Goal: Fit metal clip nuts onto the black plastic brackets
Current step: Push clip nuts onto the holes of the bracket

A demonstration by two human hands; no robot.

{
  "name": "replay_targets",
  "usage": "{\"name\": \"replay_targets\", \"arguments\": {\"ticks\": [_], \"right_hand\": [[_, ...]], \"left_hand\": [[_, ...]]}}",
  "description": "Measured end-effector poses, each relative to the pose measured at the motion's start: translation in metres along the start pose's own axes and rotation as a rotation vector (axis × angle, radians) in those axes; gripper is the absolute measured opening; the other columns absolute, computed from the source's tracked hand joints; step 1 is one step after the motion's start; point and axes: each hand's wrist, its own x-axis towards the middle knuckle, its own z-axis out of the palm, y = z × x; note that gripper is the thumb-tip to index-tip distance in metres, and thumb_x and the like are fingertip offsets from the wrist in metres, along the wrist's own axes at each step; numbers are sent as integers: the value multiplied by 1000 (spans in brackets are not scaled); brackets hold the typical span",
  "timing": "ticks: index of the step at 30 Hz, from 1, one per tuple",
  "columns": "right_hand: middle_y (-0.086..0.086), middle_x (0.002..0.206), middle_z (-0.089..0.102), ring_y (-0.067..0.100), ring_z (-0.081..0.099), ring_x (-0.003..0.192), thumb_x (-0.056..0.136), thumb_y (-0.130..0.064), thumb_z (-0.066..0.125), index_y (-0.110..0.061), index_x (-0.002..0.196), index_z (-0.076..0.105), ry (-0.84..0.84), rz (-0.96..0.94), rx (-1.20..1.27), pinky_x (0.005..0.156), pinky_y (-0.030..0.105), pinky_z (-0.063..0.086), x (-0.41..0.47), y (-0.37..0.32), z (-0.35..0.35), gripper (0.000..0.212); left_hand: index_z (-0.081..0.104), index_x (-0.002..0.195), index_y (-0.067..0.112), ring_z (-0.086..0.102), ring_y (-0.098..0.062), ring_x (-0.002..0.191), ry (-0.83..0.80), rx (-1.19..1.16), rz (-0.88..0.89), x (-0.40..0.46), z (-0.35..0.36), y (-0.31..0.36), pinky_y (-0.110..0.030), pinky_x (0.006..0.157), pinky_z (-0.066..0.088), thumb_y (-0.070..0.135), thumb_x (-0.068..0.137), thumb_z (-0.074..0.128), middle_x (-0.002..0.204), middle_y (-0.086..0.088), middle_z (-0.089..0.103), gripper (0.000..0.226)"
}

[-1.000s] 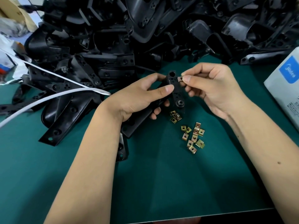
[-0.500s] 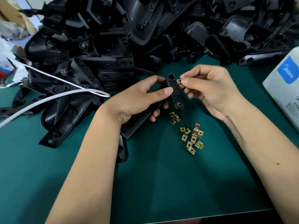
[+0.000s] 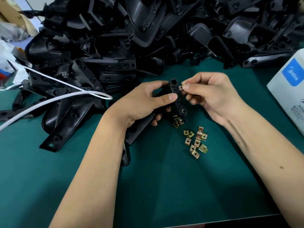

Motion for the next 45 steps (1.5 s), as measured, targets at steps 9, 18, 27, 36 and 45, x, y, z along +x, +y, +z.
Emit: {"name": "replay_targets", "arguments": {"ticks": [9,18,27,36,45], "right_hand": [[3,72,71,10,60,56,88,0,73,-9,85,75,5,114,87,51,19,49,-1,1,5,11],[9,68,60,13,50,58,91,-8,75,-9,79,79,27,-38,-284,52,22,42,1,5,2,12],[20,85,68,24,60,72,99,-22,63,-7,92,79,-95,-128,-374,65,37,52,5,9,-2,23],[-18,94,68,4,57,83,74,-41,90,-43,95,78,-554,-67,-942,70,15,41,-4,-11,-16,24],[-14,96,60,3,58,96,77,-36,90,-41,88,76,-551,-137,-1049,88,32,49,-10,-7,-1,19]], "left_hand": [[62,139,37,56,-15,54,72,23,82,4,5,-4,-27,48,52,32,96,74,74,1,68,45],[63,139,36,55,-15,52,153,70,72,9,11,-7,-29,48,53,29,93,77,69,4,68,49],[62,139,36,54,-14,49,237,70,59,11,6,-9,-26,45,49,30,92,78,69,2,67,51],[70,117,28,53,-17,56,382,-267,37,7,-15,-10,-28,48,46,34,96,73,77,-1,67,22],[69,119,30,55,-16,56,352,-224,31,5,-13,-8,-28,50,47,35,94,75,80,-1,70,26]]}}
